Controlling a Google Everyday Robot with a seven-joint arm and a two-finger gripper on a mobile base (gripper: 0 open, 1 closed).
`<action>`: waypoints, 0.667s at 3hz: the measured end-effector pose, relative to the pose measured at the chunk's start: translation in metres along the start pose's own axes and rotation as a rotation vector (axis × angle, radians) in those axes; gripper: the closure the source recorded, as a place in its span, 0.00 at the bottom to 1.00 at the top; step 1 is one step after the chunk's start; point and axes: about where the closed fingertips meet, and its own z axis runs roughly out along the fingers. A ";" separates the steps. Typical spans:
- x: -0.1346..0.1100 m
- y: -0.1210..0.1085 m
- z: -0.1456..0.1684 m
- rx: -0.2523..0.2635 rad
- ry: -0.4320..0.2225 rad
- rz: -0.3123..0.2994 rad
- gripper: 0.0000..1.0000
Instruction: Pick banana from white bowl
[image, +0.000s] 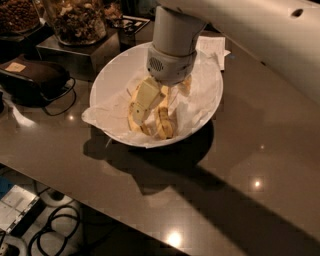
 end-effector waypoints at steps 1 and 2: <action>-0.004 -0.004 0.007 -0.008 0.016 0.014 0.36; -0.008 -0.008 0.012 -0.014 0.025 0.024 0.36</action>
Offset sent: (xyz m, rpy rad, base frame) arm 0.0105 -0.0059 -0.0176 -0.0325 0.0772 -0.0282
